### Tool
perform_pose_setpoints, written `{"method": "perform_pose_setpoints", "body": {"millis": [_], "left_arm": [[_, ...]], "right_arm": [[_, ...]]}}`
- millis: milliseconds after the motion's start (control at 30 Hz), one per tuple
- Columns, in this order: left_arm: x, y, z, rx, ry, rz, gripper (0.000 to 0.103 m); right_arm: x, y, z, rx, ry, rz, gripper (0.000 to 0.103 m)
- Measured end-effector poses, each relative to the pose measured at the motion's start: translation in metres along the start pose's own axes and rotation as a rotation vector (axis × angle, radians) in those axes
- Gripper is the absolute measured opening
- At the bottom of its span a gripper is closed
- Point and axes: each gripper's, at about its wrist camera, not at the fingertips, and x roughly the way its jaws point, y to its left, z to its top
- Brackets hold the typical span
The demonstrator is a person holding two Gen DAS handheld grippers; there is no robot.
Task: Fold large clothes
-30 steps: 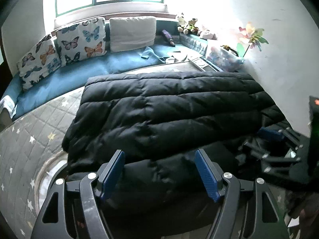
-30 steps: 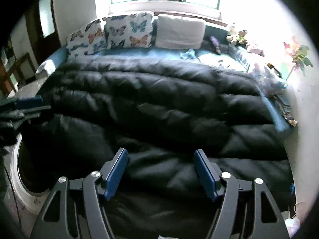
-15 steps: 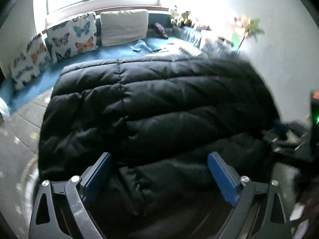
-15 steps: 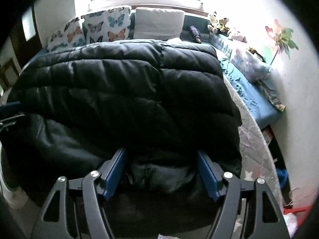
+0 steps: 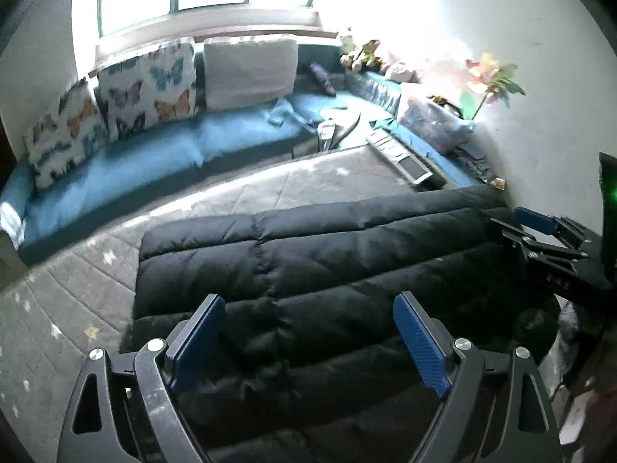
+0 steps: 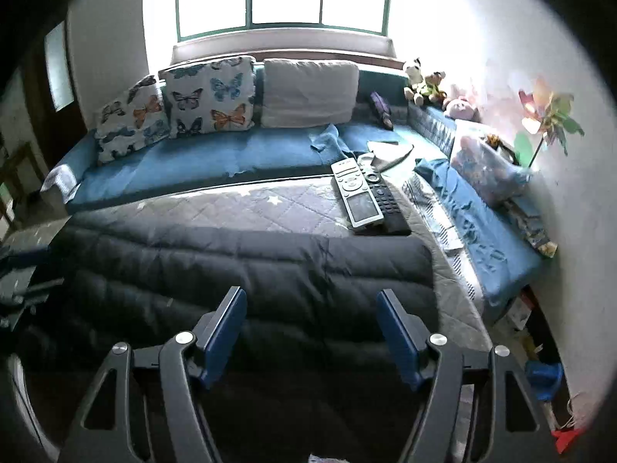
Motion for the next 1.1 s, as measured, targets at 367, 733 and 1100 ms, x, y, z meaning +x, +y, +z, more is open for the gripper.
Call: {"method": "perform_pose_setpoints", "body": {"millis": [367, 733, 1100], "left_arm": [[0.028, 0.025, -0.021, -0.043, 0.041, 0.004, 0.094], [-0.013, -0.003, -0.078, -0.006, 0.023, 0.052, 0.094], [-0.103, -0.038, -0.123, -0.004, -0.142, 0.086, 0.096]], "right_arm": [[0.01, -0.003, -0.019, -0.004, 0.097, 0.013, 0.076], [-0.018, 0.019, -0.081, -0.166, 0.15, -0.028, 0.076], [-0.098, 0.034, -0.106, -0.155, -0.033, -0.03, 0.076]]}}
